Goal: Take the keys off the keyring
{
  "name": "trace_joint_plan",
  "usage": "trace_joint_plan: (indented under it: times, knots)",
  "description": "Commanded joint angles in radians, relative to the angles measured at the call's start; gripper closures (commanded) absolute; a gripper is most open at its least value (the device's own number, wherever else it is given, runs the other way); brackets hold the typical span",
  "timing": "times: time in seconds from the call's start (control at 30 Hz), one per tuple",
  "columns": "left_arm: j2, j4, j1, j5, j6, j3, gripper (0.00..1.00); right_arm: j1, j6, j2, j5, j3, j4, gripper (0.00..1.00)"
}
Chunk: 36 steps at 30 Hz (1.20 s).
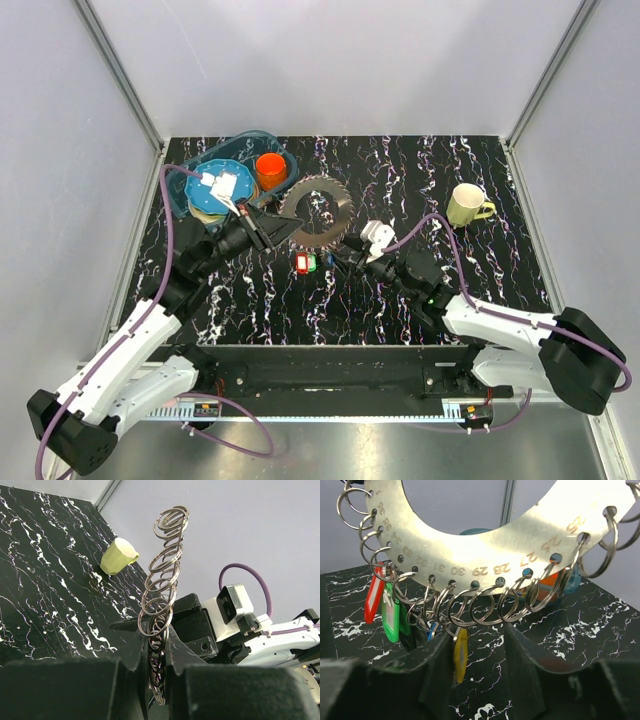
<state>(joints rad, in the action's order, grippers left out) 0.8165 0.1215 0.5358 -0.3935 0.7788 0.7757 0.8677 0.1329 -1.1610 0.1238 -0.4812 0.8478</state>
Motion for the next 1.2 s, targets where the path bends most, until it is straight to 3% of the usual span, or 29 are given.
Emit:
trace_joint_plan:
  times: [0.0,0.2,0.47,0.7,0.97,1.03,1.17]
  knots:
    - [-0.039,0.101,0.003,-0.018,0.013,0.002,1.00,0.008,-0.001,-0.003,0.010,-0.031,0.057,0.57]
    - [-0.068,0.064,0.003,0.077,-0.033,-0.053,1.00,0.008,-0.033,0.037,-0.024,-0.039,-0.036,1.00]
    - [-0.076,0.021,0.001,0.241,-0.066,-0.134,1.00,0.008,-0.039,0.096,-0.069,-0.112,-0.283,1.00]
    - [-0.056,0.015,0.001,0.295,-0.032,-0.167,1.00,0.008,-0.039,0.133,-0.110,-0.160,-0.541,1.00]
    - [-0.046,-0.075,0.001,0.418,-0.007,-0.266,0.98,0.007,-0.024,0.052,-0.168,-0.304,-0.627,1.00]
    - [-0.062,-0.062,0.001,0.430,0.020,-0.288,1.00,0.008,-0.026,0.018,-0.197,-0.342,-0.708,1.00]
    - [-0.085,-0.013,0.001,0.415,0.050,-0.334,1.00,0.008,-0.018,0.003,-0.184,-0.327,-0.716,1.00]
